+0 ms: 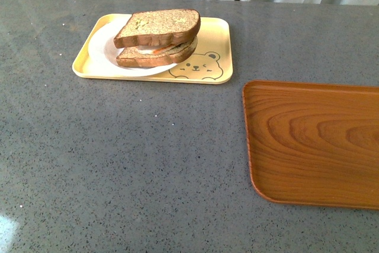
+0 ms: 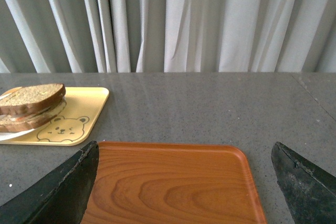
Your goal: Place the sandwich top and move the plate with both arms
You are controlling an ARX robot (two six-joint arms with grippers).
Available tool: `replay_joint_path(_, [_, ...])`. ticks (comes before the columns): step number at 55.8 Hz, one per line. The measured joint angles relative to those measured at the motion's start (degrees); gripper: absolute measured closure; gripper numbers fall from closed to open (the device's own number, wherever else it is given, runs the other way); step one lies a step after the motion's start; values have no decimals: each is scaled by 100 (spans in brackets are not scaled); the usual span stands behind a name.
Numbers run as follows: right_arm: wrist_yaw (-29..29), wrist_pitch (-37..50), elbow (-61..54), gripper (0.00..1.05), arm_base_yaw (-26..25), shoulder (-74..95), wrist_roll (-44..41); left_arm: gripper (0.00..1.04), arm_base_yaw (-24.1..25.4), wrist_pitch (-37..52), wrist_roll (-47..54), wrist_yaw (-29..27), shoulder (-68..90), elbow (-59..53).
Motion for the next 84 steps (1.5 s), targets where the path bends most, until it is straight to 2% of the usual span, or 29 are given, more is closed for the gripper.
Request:
replay_joint_path(41, [0,0,2,9,0,0,0,103,0,-2452,2,0,-2774,-170])
replay_joint_path(84, [0,0,0,9,0,0,0,103,0,-3873,2,0,-4218,-170])
